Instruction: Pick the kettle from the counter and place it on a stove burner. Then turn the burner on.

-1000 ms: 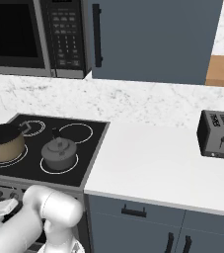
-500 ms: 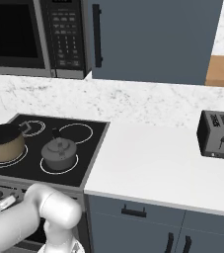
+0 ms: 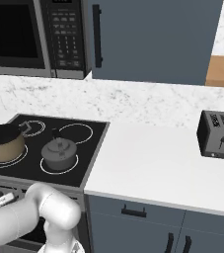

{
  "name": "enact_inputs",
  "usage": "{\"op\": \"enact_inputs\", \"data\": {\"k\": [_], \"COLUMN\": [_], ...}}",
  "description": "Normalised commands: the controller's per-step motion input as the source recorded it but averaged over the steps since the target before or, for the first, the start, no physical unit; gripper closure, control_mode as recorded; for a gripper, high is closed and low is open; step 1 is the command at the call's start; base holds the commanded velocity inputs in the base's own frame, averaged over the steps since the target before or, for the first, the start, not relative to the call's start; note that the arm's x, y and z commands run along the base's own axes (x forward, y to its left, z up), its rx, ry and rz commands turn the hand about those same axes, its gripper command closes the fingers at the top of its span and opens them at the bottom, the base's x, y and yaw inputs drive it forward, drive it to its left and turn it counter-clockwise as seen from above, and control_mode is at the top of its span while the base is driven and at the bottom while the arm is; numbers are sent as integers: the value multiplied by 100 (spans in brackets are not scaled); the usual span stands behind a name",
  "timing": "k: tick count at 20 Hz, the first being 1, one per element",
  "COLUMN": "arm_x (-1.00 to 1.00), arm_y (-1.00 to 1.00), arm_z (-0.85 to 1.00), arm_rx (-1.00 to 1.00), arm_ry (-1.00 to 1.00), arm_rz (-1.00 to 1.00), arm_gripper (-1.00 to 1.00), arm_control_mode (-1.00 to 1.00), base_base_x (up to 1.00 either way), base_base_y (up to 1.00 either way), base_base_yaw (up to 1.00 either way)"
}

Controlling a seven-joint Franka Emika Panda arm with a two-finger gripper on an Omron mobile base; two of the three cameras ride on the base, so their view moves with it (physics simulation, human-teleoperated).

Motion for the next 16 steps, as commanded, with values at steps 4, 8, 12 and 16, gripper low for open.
{"op": "enact_inputs", "data": {"k": [4,8,12,16], "arm_x": [63,66,71,46], "arm_y": [35,39,48,39], "arm_z": [36,51,33,36], "arm_rx": [-21,-29,-36,-41], "arm_ry": [26,30,37,38], "arm_rz": [6,13,21,30], "arm_gripper": [100,100,100,100], "arm_control_mode": [-100,-100,-100,-100], "base_base_x": [0,0,0,0], "base_base_y": [0,0,0,0], "base_base_yaw": [0,0,0,0]}}
